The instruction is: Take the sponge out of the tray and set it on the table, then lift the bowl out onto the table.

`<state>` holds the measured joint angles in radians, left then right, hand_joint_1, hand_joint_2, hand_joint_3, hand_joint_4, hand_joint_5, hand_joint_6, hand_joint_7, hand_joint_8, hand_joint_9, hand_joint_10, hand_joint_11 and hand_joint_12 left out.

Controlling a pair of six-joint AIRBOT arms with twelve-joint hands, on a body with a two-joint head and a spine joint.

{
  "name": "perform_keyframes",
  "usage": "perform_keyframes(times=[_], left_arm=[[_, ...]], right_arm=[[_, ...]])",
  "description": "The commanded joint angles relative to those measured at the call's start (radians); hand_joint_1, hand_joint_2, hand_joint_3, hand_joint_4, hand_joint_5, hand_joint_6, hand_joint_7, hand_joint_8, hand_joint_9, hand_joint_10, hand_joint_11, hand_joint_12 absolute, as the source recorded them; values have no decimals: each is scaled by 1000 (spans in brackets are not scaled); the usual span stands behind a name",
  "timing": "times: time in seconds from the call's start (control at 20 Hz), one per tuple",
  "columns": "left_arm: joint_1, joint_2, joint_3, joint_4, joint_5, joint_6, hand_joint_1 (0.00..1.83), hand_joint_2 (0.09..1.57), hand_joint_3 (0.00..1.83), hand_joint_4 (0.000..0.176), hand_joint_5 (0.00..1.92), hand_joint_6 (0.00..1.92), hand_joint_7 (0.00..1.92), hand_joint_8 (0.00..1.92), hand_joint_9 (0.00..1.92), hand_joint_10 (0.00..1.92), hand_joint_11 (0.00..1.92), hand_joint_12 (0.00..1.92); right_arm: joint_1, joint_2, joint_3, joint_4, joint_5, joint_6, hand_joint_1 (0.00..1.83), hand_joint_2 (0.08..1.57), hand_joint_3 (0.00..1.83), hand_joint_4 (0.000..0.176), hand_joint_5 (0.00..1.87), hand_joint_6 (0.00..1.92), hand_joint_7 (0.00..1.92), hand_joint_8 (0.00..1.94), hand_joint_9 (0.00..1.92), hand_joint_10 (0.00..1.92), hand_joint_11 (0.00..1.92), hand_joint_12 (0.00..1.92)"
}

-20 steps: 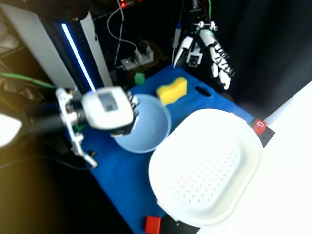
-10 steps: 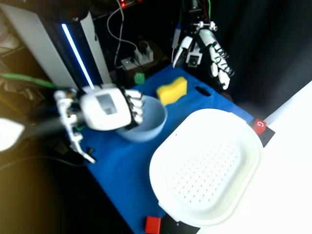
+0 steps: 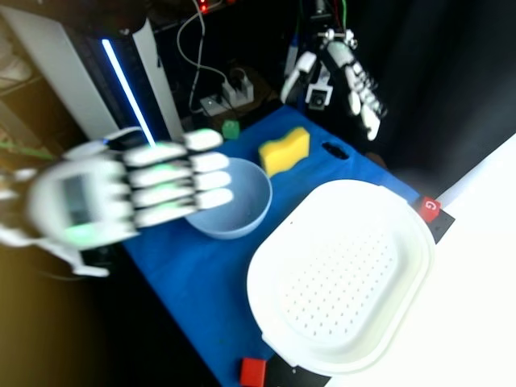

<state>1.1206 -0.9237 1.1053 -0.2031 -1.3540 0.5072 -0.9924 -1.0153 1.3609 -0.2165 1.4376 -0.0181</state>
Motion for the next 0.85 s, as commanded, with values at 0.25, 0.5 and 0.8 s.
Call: perform_keyframes(times=[0.25, 0.5, 0.8], left_arm=[[42, 3, -40, -68, -280, -5, 419, 987, 8, 141, 2, 0, 0, 0, 0, 0, 0, 526], [88, 5, -46, -119, -331, -5, 406, 1011, 0, 138, 0, 0, 0, 0, 0, 0, 82, 85], [25, -3, -30, -96, -377, -4, 414, 948, 0, 176, 0, 0, 0, 0, 13, 5, 28, 32]], right_arm=[[-126, -16, -8, 227, 198, 5, 642, 984, 7, 176, 13, 3, 0, 0, 0, 0, 0, 0], [-143, -20, -8, 252, 262, 5, 744, 993, 2, 176, 14, 4, 6, 2, 0, 0, 0, 0], [-139, -17, -13, 250, 325, 5, 707, 846, 0, 176, 0, 0, 0, 0, 24, 5, 0, 0]])
